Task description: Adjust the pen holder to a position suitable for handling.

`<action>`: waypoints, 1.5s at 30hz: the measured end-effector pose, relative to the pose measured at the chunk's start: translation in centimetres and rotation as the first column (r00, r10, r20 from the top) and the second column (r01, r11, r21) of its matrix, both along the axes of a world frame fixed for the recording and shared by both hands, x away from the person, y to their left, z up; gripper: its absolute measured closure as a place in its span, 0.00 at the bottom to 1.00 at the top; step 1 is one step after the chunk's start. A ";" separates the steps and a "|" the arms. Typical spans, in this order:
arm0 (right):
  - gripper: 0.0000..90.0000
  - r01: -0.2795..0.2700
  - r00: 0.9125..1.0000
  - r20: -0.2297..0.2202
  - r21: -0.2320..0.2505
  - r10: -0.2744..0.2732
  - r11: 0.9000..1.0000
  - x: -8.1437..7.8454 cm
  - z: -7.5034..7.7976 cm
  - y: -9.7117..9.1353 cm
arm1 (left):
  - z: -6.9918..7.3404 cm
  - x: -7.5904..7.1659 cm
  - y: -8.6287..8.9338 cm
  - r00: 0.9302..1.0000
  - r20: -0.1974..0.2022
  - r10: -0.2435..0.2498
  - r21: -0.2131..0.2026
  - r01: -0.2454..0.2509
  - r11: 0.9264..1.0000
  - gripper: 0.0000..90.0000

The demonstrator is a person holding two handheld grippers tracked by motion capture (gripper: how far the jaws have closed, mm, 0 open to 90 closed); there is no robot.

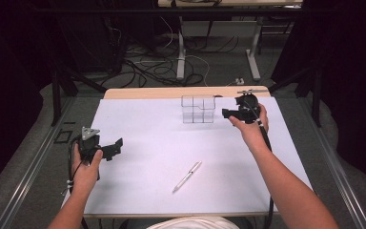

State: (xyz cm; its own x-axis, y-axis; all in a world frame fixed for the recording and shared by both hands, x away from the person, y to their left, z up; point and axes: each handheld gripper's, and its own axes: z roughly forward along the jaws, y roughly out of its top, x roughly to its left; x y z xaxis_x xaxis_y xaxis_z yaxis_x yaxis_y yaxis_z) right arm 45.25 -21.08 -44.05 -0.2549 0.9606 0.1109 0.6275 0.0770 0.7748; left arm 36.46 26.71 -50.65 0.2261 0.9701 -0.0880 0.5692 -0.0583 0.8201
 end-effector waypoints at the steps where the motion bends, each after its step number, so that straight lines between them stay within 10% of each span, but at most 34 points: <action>1: 0.35 0.002 1.000 0.003 -0.005 -0.002 1.000 0.2 0.1 0.1 | 0.0 0.0 0.0 1.000 0.000 0.000 -0.001 0.000 1.000 0.00; 45: 0.64 0.066 0.993 -0.101 -0.009 -0.067 0.998 6.5 -1.7 3.6 | -0.3 0.0 0.3 1.000 -0.010 0.007 -0.014 -0.007 1.000 0.00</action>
